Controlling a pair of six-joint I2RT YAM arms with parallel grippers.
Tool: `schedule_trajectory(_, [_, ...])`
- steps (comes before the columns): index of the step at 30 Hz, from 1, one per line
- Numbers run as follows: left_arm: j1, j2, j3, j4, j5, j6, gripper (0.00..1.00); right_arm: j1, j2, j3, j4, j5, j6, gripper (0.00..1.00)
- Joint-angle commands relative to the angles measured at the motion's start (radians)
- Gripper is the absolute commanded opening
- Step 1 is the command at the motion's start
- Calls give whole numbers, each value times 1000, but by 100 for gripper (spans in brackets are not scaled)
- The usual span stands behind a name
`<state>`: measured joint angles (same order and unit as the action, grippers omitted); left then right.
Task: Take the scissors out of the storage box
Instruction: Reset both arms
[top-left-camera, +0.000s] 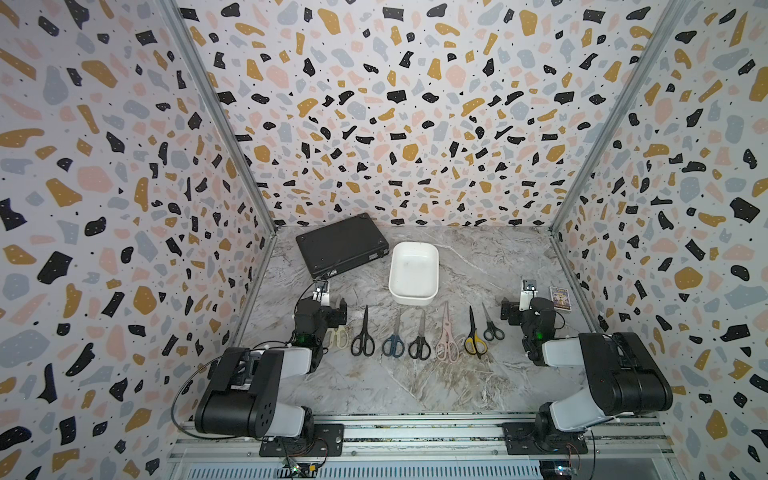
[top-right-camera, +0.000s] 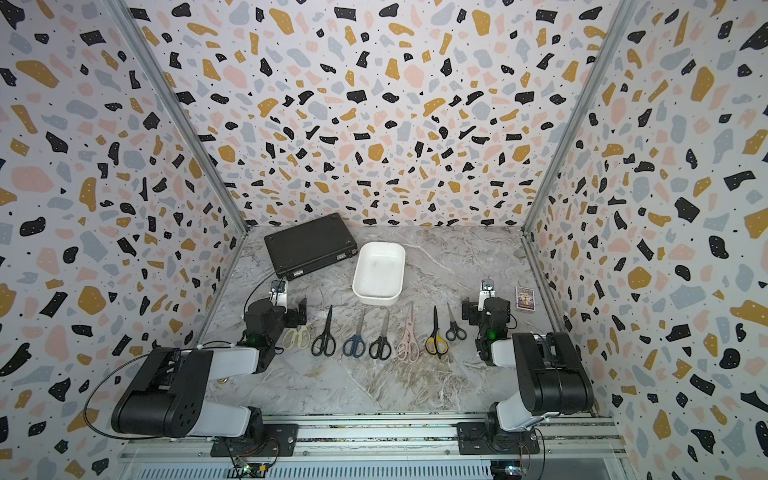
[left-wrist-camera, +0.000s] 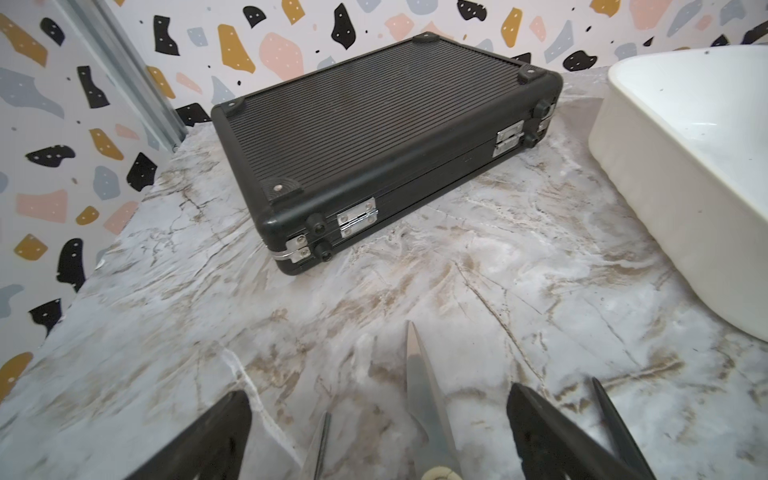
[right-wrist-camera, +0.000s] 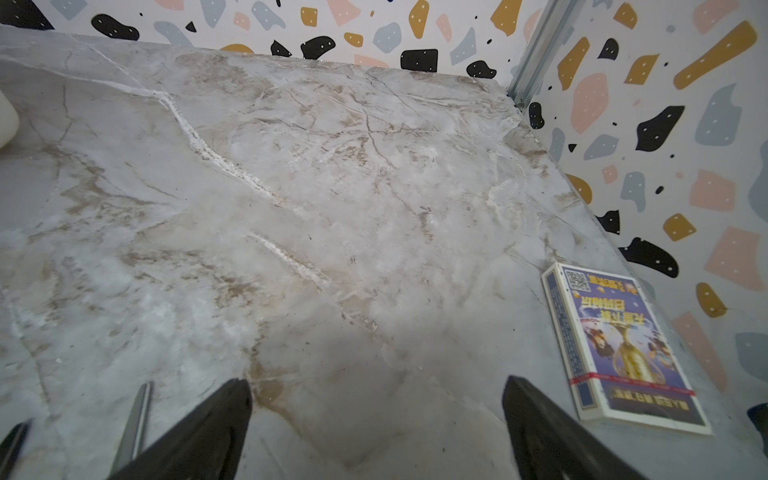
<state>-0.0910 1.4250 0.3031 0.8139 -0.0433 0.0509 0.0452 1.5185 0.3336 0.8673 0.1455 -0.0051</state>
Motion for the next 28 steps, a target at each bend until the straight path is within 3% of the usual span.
schedule_trajectory(1, [8, -2, 13, 28, -61, -40, 100, -3, -8, 17, 15, -4, -6, 100])
schedule_trajectory(6, [17, -9, -1, 46, 116, 22, 100, -2, -7, 17, 15, -4, -7, 100])
schedule_trajectory(10, [20, -3, 23, 10, 28, -18, 100, -2, -7, 18, 14, -4, -6, 100])
schedule_trajectory(19, [17, -5, 19, 16, 37, -11, 100, -3, -8, 18, 15, -4, -7, 100])
schedule_trajectory(28, [-20, -8, 4, 39, -29, 8, 100, -2, -7, 18, 15, -4, -7, 100])
